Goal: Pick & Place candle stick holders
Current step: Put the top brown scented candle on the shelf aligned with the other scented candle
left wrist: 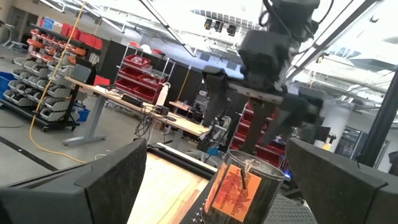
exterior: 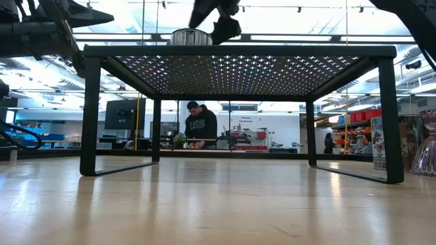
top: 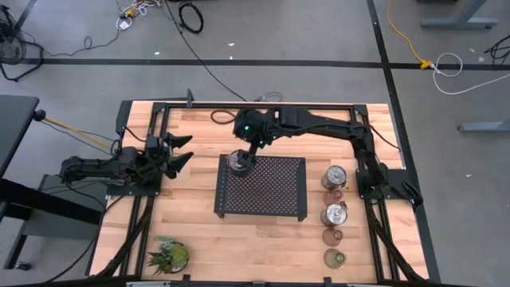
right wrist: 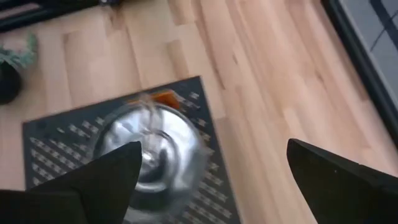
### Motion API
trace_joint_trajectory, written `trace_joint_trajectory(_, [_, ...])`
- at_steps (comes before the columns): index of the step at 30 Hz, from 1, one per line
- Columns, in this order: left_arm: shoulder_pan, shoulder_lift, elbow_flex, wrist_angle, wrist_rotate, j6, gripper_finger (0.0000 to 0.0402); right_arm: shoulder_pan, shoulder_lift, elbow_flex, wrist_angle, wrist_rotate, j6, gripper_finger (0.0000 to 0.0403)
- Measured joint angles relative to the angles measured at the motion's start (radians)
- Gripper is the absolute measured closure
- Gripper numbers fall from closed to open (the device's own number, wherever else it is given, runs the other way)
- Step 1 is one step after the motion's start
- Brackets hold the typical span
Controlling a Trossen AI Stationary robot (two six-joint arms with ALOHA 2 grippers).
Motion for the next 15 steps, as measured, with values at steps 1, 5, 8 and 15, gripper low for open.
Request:
trace_joint_trajectory(1, [0.0,0.0,0.0,0.001,0.0,0.0,0.0016,-0.008,-0.006,0.0,-0.009,0.007,-0.006,0.0004])
trace_joint_trajectory(5, [0.0,0.0,0.0,0.001,0.0,0.0,0.0016,-0.038,-0.061,0.0,-0.049,0.088,-0.001,0.0004])
trace_joint_trajectory(8, [0.0,0.0,0.0,0.001,0.0,0.0,0.0016,-0.056,-0.114,0.0,-0.169,0.152,0.021,0.0004])
trace_joint_trajectory(15, [0.0,0.0,0.0,0.0,0.0,0.0,0.0016,-0.043,-0.303,-0.098,-0.325,0.282,0.118,0.0004])
